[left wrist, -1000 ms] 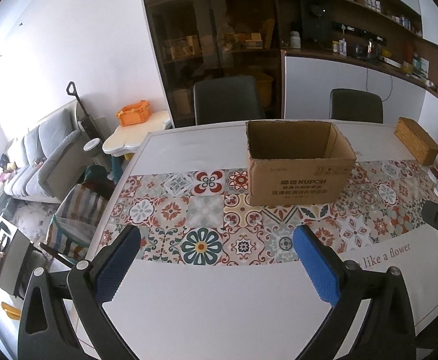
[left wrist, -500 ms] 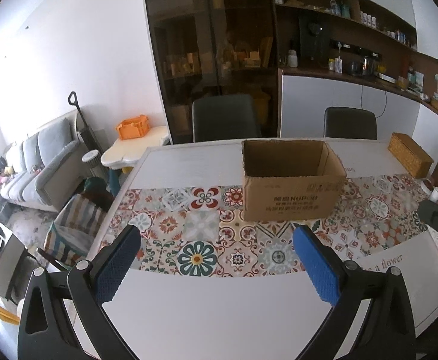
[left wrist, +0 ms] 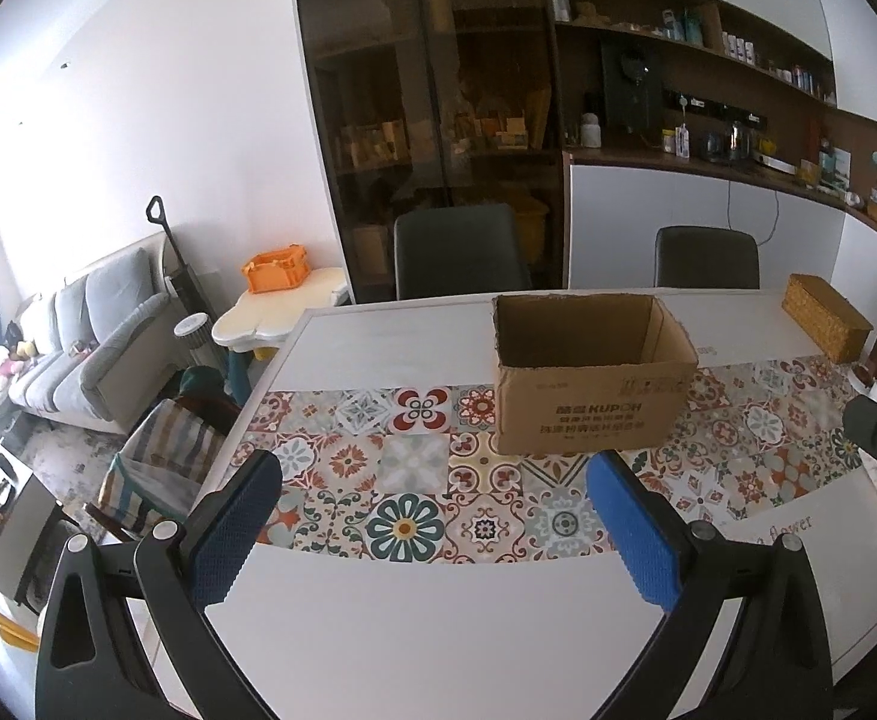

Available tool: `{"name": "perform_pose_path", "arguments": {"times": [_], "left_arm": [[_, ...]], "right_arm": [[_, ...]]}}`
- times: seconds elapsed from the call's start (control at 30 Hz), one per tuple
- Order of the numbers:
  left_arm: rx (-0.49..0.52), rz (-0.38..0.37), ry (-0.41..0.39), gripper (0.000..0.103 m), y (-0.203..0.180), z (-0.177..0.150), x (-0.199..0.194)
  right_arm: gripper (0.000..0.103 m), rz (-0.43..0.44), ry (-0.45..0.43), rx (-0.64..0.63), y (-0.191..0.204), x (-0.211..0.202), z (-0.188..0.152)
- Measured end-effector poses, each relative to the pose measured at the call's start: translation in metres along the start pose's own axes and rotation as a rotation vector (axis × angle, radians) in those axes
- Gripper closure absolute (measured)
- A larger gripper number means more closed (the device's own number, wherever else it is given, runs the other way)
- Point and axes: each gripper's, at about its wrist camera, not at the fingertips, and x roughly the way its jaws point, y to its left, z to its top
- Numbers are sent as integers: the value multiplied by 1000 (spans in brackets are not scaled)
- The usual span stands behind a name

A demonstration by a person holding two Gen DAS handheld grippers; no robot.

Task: Organize rigid objects

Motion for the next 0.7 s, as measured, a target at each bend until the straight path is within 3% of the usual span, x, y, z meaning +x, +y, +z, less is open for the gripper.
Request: {"name": "perform_pose_path", "arguments": {"times": [0.7], "left_arm": [[-1, 1, 5, 0, 3, 0, -1]], "right_arm": [[15, 4, 4, -4, 0, 0, 0]]}}
